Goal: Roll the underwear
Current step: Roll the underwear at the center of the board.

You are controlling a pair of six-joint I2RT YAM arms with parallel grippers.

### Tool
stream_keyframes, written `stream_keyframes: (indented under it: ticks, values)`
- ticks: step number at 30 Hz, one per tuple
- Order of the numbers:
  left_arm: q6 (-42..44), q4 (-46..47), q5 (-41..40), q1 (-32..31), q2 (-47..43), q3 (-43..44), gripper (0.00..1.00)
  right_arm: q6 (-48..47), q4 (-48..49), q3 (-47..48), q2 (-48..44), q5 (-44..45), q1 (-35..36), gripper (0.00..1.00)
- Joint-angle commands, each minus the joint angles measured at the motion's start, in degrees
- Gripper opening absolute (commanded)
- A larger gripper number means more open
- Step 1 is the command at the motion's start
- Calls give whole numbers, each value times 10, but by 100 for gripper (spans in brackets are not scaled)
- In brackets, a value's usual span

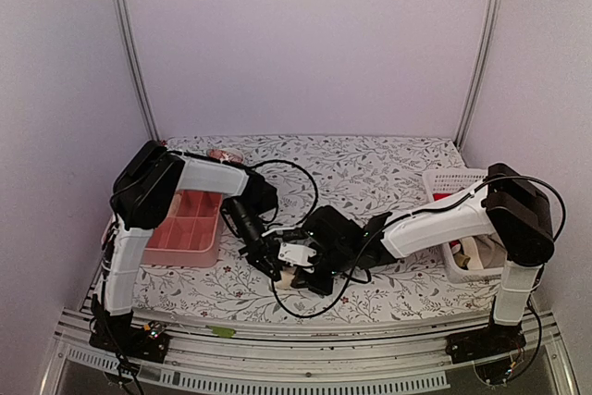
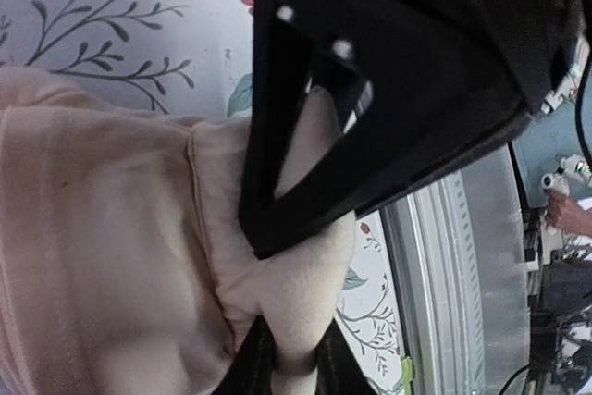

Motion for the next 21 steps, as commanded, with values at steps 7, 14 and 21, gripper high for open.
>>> stream_keyframes:
  ticks: [7, 14, 21]
  values:
    - [-101, 197, -21, 91, -234, -64, 96, 99, -22, 8, 25, -171, -44, 0]
    - [-214, 406, -96, 158, -457, -193, 96, 173, -25, 35, 65, -302, -109, 0]
    - [-301, 536, -175, 158, -585, -340, 96, 247, -32, 71, 139, -419, -159, 0]
